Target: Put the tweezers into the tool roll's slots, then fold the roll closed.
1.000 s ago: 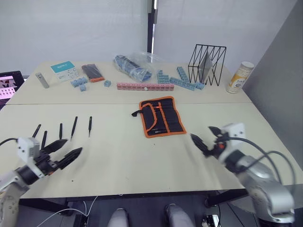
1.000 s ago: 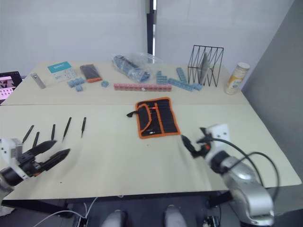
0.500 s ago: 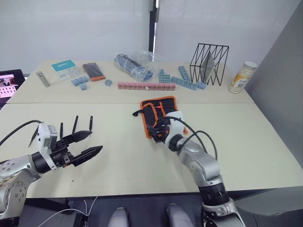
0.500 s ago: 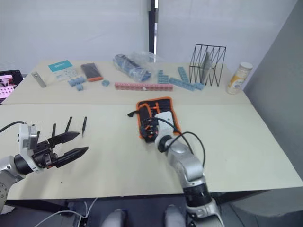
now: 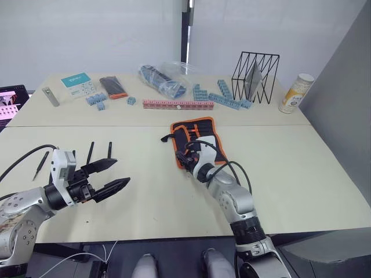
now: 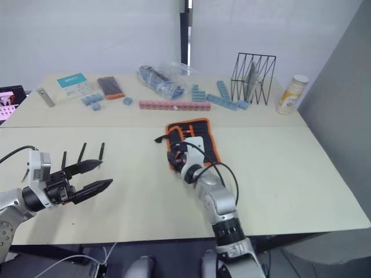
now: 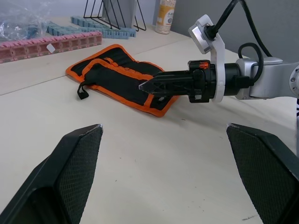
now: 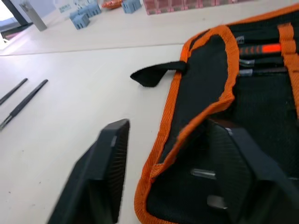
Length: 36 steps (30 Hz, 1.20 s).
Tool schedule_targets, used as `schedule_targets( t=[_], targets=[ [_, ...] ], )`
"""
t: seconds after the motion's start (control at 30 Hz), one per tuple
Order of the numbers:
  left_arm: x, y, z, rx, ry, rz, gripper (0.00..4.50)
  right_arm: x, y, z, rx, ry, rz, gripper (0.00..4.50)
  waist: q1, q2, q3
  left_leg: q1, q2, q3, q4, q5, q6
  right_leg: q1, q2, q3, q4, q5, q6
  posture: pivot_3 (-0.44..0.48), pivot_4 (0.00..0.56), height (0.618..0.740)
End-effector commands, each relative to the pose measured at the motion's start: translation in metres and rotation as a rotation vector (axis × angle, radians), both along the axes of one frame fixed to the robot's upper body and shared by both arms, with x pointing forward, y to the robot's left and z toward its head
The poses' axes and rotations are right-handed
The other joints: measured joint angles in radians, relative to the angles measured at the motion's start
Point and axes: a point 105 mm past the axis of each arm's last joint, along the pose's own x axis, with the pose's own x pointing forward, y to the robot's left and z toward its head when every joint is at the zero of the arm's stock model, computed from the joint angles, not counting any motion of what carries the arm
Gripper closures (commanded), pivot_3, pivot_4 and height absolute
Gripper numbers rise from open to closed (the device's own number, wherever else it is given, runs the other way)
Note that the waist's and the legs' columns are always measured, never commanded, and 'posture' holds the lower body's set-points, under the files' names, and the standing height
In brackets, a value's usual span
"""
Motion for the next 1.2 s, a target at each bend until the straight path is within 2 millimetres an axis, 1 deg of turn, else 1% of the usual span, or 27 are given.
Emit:
schedule_targets(
  t=[0.03, 0.13, 0.17, 0.27, 0.33, 0.43, 0.5, 0.57, 0.6, 0.63, 0.7, 0.77, 0.83, 0.97, 1.03, 1.13, 1.2],
  targets=[
    [-0.003, -0.004, 0.009, 0.008, -0.037, -0.010, 0.00, -0.002, 0.004, 0.011, -0.011, -0.062, 0.024, 3.27, 0.000, 0.000, 0.000, 0.000, 0.000, 0.000, 0.000, 0.000, 0.000, 0.000, 0.000, 0.000, 0.000, 0.000, 0.000, 0.000, 0.150, 0.717],
    [-0.003, -0.003, 0.010, 0.009, -0.039, -0.006, 0.00, -0.003, 0.003, 0.006, -0.050, -0.062, 0.028, 4.30, 0.000, 0.000, 0.000, 0.000, 0.000, 0.000, 0.000, 0.000, 0.000, 0.000, 0.000, 0.000, 0.000, 0.000, 0.000, 0.000, 0.150, 0.717],
    [-0.003, -0.003, 0.010, 0.009, -0.040, -0.005, 0.00, -0.003, 0.003, 0.004, -0.062, -0.061, 0.030, 4.48, 0.000, 0.000, 0.000, 0.000, 0.000, 0.000, 0.000, 0.000, 0.000, 0.000, 0.000, 0.000, 0.000, 0.000, 0.000, 0.000, 0.150, 0.717],
    [-0.003, -0.003, 0.012, 0.009, -0.041, -0.001, 0.00, -0.003, 0.000, 0.001, -0.075, -0.059, 0.027, 4.48, 0.000, 0.000, 0.000, 0.000, 0.000, 0.000, 0.000, 0.000, 0.000, 0.000, 0.000, 0.000, 0.000, 0.000, 0.000, 0.000, 0.150, 0.717],
    [-0.002, -0.003, 0.012, 0.010, -0.035, 0.002, 0.00, -0.005, -0.003, 0.003, -0.067, -0.066, 0.033, 4.48, 0.000, 0.000, 0.000, 0.000, 0.000, 0.000, 0.000, 0.000, 0.000, 0.000, 0.000, 0.000, 0.000, 0.000, -0.001, 0.000, 0.150, 0.717],
    [0.001, -0.003, 0.013, 0.013, -0.026, 0.003, 0.00, -0.015, 0.000, 0.011, -0.063, -0.100, 0.096, 4.48, 0.002, 0.000, 0.000, 0.000, 0.000, 0.000, 0.000, 0.000, 0.000, 0.000, 0.000, 0.000, 0.000, 0.000, -0.001, 0.000, 0.150, 0.717],
    [0.006, -0.001, 0.013, 0.033, -0.024, 0.004, 0.00, -0.026, 0.003, 0.014, -0.072, -0.131, 0.167, 4.48, 0.003, 0.000, 0.000, 0.000, 0.000, 0.000, 0.000, 0.000, 0.000, 0.000, 0.000, 0.000, 0.000, -0.001, -0.001, 0.000, 0.150, 0.717],
    [0.013, -0.001, 0.016, 0.065, -0.048, -0.022, 0.00, -0.046, 0.005, 0.015, -0.162, -0.220, 0.289, 4.48, 0.005, 0.000, 0.000, 0.000, 0.000, 0.000, 0.000, 0.000, 0.000, 0.000, 0.000, 0.000, 0.000, -0.001, 0.000, 0.000, 0.150, 0.717],
    [0.019, -0.002, 0.017, 0.094, -0.073, -0.053, 0.00, -0.061, 0.002, 0.015, -0.185, -0.261, 0.365, 4.48, 0.010, 0.000, 0.000, 0.000, 0.000, 0.000, 0.000, 0.000, 0.000, 0.000, 0.000, 0.000, 0.000, -0.001, -0.001, 0.000, 0.150, 0.717],
    [0.023, -0.003, 0.017, 0.116, -0.089, -0.076, 0.00, -0.072, 0.001, 0.015, -0.197, -0.285, 0.419, 4.48, 0.009, 0.000, 0.000, 0.000, 0.000, 0.000, 0.000, 0.000, 0.000, 0.001, 0.000, 0.000, -0.001, -0.002, -0.001, 0.000, 0.150, 0.717],
    [0.033, -0.007, 0.014, 0.173, -0.098, -0.139, 0.00, -0.090, -0.006, 0.006, -0.273, -0.312, 0.517, 4.48, 0.013, 0.000, 0.000, 0.000, 0.000, 0.000, 0.001, 0.000, 0.000, 0.001, 0.000, 0.000, -0.001, -0.002, -0.001, 0.000, 0.150, 0.717],
    [0.043, -0.010, 0.010, 0.234, -0.106, -0.204, 0.00, -0.100, -0.015, -0.003, -0.348, -0.325, 0.580, 4.48, 0.012, 0.000, 0.000, 0.000, -0.001, 0.000, 0.001, 0.000, 0.000, 0.001, 0.000, 0.000, -0.001, -0.002, -0.001, 0.000, 0.150, 0.717],
    [0.053, -0.015, 0.006, 0.301, -0.135, -0.277, 0.00, -0.104, -0.024, -0.007, -0.384, -0.331, 0.612, 4.48, 0.010, 0.000, 0.000, 0.000, -0.001, 0.000, 0.001, 0.000, 0.000, 0.001, 0.000, 0.000, -0.001, -0.002, -0.001, 0.000, 0.150, 0.717],
    [0.070, -0.027, -0.012, 0.547, -0.240, -0.471, 0.00, -0.112, -0.036, -0.014, -0.462, -0.354, 0.677, 4.48, 0.012, 0.000, 0.000, 0.000, -0.001, 0.000, 0.002, 0.000, 0.000, 0.001, 0.000, 0.000, 0.000, -0.002, -0.001, 0.000, 0.150, 0.717],
    [0.080, -0.035, -0.012, 0.616, -0.308, -0.539, 0.00, -0.114, -0.039, -0.016, -0.477, -0.356, 0.692, 4.48, 0.015, 0.000, 0.000, 0.000, -0.001, 0.000, 0.002, 0.000, 0.000, 0.001, 0.000, 0.000, -0.001, -0.002, -0.001, 0.000, 0.150, 0.717],
    [0.092, -0.053, -0.009, 0.683, -0.401, -0.625, 0.00, -0.115, -0.043, -0.020, -0.500, -0.353, 0.696, 4.48, 0.028, 0.000, 0.000, -0.002, -0.001, 0.000, 0.003, 0.000, 0.000, 0.001, 0.001, 0.000, -0.001, 0.000, 0.003, 0.000, 0.150, 0.717],
    [0.098, -0.063, -0.007, 0.692, -0.439, -0.655, 0.00, -0.115, -0.044, -0.019, -0.499, -0.352, 0.689, 4.48, 0.031, 0.000, 0.000, -0.005, -0.001, -0.001, 0.005, 0.000, 0.000, 0.000, 0.001, 0.000, -0.001, 0.001, 0.005, 0.000, 0.150, 0.717]
  ],
)
